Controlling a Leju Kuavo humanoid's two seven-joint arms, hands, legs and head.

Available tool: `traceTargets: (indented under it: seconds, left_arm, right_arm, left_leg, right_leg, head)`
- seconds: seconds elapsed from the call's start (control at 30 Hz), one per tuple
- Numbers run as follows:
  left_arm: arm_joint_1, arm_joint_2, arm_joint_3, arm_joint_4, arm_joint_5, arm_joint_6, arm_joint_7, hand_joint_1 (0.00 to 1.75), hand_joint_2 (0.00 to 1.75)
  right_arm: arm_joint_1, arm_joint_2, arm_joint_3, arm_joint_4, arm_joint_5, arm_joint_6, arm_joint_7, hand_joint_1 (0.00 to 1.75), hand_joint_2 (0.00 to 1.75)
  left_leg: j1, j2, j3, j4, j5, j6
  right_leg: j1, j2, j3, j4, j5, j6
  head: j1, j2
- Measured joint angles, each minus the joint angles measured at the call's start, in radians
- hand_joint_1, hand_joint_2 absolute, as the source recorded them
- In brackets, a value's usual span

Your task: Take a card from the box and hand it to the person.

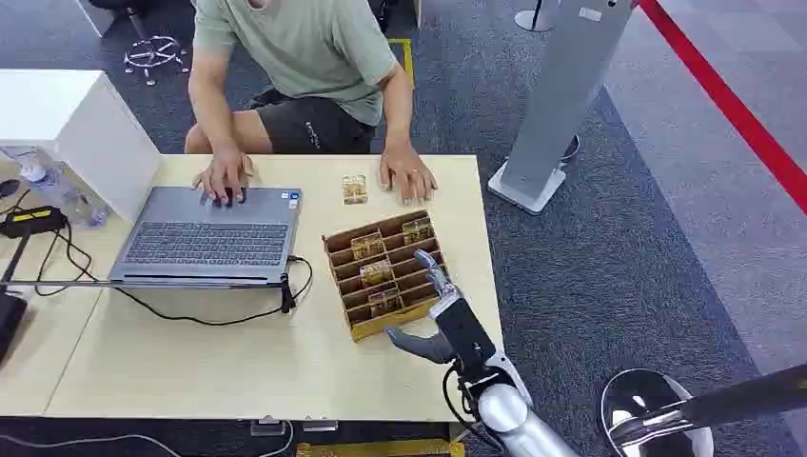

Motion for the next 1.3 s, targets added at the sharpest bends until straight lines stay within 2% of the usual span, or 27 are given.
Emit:
traceTargets:
  seconds: [0.4,0.8,0.97,1.3]
  left_arm:
    - [-0.003,-0.003,-0.003,0.000,-0.020,-0.002,0.012,0.00,0.00]
    - [-0.022,-0.005,-0.010,0.000,-0.032,-0.010,0.020,0.00,0.00]
    - [-0.029,-0.006,-0.018,0.000,-0.039,-0.013,0.024,0.00,0.00]
    - [-0.035,-0.006,-0.027,0.000,-0.055,-0.015,0.035,0.00,0.00]
  right_arm:
    - [-0.046,-0.009,0.000,-0.026,0.121,-0.004,0.093,0.00,1.75]
    - [-0.082,-0.037,-0.001,-0.072,0.158,-0.014,0.161,0.00,1.75]
    - [-0.101,-0.050,0.000,-0.087,0.305,-0.045,0.255,0.00,1.75]
    - [-0.147,-0.062,0.000,-0.110,0.499,-0.045,0.376,0.00,1.75]
  left_leg:
    - [0.000,0.000,0.000,0.000,0.000,0.000]
    - [0.000,0.000,0.000,0.000,0.000,0.000]
    - [0.000,0.000,0.000,0.000,0.000,0.000]
    - [0.000,0.000,0.000,0.000,0.000,0.000]
  right_leg:
    - [0.000,0.000,0.000,0.000,0.000,0.000]
    - [0.000,0.000,0.000,0.000,0.000,0.000]
    - [0.000,0.000,0.000,0.000,0.000,0.000]
    - [0.000,0.000,0.000,0.000,0.000,0.000]
  head:
    - [0.000,0.000]
    - [0.000,0.000]
    - [0.000,0.000]
    - [0.000,0.000]
